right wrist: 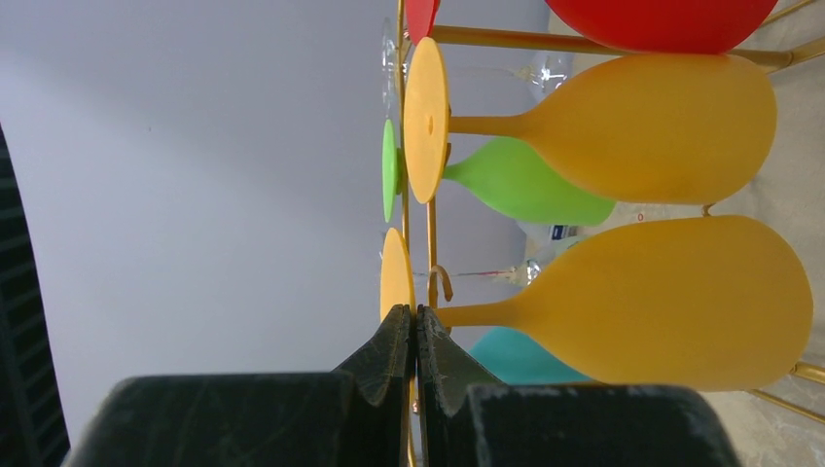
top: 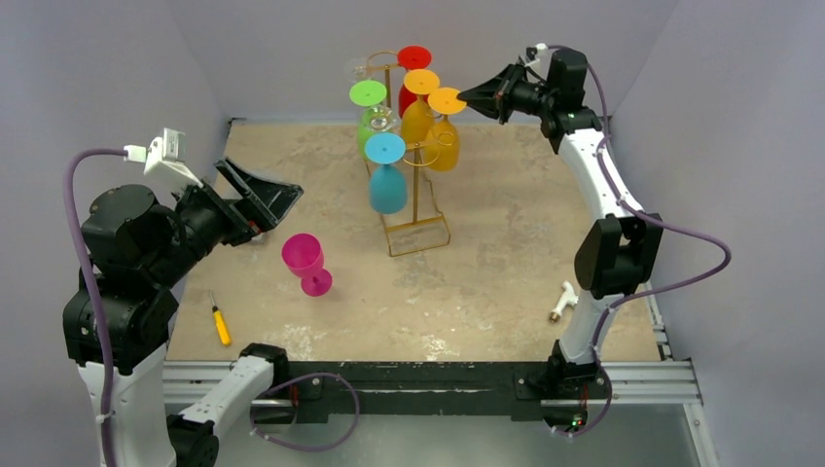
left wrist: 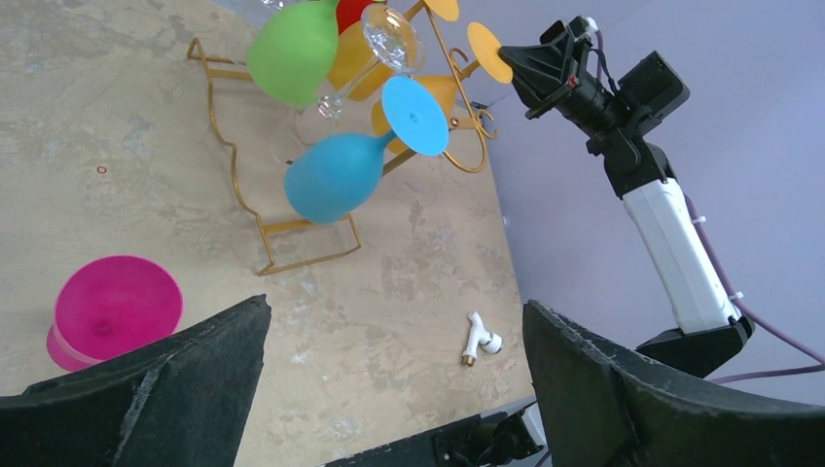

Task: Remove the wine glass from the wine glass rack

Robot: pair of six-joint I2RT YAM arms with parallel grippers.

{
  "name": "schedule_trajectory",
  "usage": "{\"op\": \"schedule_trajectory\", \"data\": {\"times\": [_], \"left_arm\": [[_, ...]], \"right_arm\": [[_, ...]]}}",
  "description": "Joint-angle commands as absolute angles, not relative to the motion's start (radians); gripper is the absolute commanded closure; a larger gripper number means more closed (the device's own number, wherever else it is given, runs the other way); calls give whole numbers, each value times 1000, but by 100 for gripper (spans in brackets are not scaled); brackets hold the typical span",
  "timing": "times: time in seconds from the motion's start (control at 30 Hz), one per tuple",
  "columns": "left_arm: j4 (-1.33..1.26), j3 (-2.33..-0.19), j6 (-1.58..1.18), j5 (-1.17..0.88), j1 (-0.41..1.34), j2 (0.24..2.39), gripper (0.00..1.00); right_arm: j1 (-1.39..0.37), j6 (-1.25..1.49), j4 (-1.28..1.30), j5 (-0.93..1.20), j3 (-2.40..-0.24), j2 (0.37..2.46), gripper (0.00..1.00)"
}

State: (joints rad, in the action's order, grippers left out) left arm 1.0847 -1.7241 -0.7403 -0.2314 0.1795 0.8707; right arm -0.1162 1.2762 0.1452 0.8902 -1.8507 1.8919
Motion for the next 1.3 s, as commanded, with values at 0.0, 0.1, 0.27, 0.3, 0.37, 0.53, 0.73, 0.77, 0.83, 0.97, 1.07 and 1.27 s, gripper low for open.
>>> {"op": "schedule_trajectory", "data": {"times": [0.0, 0.1, 0.27, 0.3, 0.37, 0.53, 0.73, 0.77, 0.83, 0.97, 1.07, 1.27], "left_arm": [[1060, -1741, -723, -236, 183, 865, 2], [1062, -1741, -723, -236, 183, 864, 2], [1066, -1741, -721, -236, 183, 858, 2], [1067, -1742, -721, -235, 183, 857, 2], [1073, -1744, -721, -231, 183, 855, 1], [1090, -1750, -716, -229, 183, 852, 0], [1110, -1747, -710, -231, 183, 845, 0], [1109, -1744, -710, -230, 183, 842, 0], [1100, -1739, -709, -236, 183, 838, 0], [1087, -1734, -706, -246, 182, 835, 0], [1068, -1718, -710, -259, 183, 832, 0], [1015, -1682, -743, -298, 183, 826, 0]], "right_arm": [[-109, 1280, 110, 918, -1872, 1826, 100], [-107, 1274, 114, 917, -1871, 1820, 100], [-101, 1253, 145, 919, -1881, 1809, 100], [-100, 1241, 170, 919, -1887, 1807, 100], [-96, 1207, 222, 916, -1902, 1799, 100], [-89, 1125, 344, 899, -1928, 1761, 100], [-73, 1006, 523, 844, -1983, 1709, 100], [-69, 985, 563, 825, -2001, 1702, 100], [-58, 956, 631, 809, -2033, 1689, 100], [-25, 921, 731, 777, -2069, 1652, 100], [-3, 896, 776, 762, -2078, 1615, 100], [55, 872, 842, 771, -2101, 1560, 100]]}}
